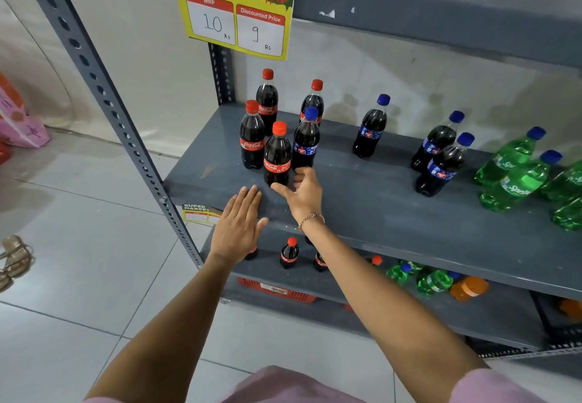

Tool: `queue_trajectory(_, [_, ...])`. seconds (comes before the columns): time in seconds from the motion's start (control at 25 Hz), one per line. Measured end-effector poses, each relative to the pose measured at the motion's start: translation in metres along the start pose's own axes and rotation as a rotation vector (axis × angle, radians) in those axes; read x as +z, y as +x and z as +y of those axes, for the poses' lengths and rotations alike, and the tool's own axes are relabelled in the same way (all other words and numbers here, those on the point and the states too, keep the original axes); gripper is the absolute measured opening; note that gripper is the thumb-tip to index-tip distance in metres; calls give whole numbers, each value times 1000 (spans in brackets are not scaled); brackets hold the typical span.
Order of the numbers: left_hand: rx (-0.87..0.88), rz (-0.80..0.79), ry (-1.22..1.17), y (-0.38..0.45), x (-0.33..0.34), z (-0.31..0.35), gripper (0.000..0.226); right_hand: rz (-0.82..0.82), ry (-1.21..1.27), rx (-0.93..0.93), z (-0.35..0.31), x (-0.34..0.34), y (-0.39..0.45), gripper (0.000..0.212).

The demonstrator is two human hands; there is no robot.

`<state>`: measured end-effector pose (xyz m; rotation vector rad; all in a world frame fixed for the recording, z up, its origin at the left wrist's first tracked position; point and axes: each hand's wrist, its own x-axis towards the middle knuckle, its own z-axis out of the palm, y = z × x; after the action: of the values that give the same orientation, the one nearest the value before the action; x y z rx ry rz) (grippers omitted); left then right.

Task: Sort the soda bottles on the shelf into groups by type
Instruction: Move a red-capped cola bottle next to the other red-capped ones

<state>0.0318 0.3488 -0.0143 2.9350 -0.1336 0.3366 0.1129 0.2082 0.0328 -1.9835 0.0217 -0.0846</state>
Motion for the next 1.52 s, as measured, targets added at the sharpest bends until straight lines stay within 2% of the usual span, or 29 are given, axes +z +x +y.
queue_trajectory(0.08, [3,11,-9,-1,1,0,67,70,-10,43,11,-15,2,23])
queue_trajectory(0.12, [1,16,-15,-1,2,0,67,121,-14,61,13,-23,5,22])
queue_trajectory(0.2, [-1,19,-20,-1,3,-1,67,187,4,83,11,-34,15,26])
queue_trajectory(0.24, [-1,20,-21,-1,3,-1,67,169,31,82,7,-36,21,29])
queue_trajectory(0.36, [6,21,-35,-1,1,1,67,12,-5,49,-8,-31,37,56])
queue_trajectory(0.4, [9,18,-37,-1,1,1,67,-8,-21,35,-11,-28,42,58])
queue_trajectory(0.64, [7,37,-35,-2,2,-2,66,80,84,95,-8,-15,48,48])
queue_trajectory(0.88, [-27,58,-53,-4,3,3,63,106,82,43,13,-37,34,44])
queue_trajectory(1.08, [-95,68,-56,-2,5,15,65,152,41,55,31,-74,27,49])
queue_trajectory(1.52, [-57,87,-32,0,11,20,62,279,-116,91,47,-127,44,48])
